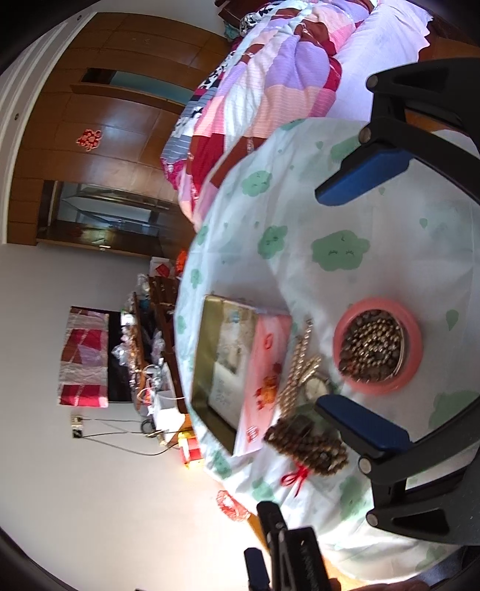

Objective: Organize jewelry
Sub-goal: 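Grasp the brown wooden bead strand with the left tool while the right tool grasps the pink bangle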

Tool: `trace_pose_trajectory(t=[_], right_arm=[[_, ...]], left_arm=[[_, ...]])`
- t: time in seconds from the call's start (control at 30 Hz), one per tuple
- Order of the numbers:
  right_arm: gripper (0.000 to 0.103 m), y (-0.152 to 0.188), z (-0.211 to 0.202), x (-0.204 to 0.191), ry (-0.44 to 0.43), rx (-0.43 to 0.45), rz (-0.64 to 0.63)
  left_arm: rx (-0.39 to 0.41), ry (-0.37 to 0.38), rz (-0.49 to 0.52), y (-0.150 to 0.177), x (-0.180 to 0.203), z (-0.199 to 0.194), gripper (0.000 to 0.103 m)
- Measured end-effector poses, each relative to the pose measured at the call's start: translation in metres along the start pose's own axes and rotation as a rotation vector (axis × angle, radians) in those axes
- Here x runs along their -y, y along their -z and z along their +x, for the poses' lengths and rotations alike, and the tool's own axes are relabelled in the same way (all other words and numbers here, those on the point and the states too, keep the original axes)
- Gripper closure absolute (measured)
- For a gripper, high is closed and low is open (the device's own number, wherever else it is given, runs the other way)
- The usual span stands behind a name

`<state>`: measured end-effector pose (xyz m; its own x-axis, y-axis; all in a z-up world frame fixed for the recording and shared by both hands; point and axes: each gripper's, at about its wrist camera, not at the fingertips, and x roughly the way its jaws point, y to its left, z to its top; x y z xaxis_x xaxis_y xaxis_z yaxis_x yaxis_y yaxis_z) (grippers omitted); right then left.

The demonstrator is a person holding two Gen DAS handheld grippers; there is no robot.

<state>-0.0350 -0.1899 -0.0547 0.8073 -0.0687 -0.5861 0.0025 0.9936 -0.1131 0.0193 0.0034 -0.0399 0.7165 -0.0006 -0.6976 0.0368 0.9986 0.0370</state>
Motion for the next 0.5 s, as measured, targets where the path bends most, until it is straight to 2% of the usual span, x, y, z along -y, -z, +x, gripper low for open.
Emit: trace_pose_trajectory(t=[0.3, 0.5], right_arm=[[0.000, 0.007, 0.019, 0.012, -0.002, -0.080, 0.053], [0.000, 0.009, 0.021, 0.015, 0.002, -0.085, 0.057]], left_arm=[[0.011, 0.044, 0.078, -0.004, 0.031, 0.016, 0.020], [-0.011, 0.074, 0.110, -0.003, 0.047, 0.037, 0.023]])
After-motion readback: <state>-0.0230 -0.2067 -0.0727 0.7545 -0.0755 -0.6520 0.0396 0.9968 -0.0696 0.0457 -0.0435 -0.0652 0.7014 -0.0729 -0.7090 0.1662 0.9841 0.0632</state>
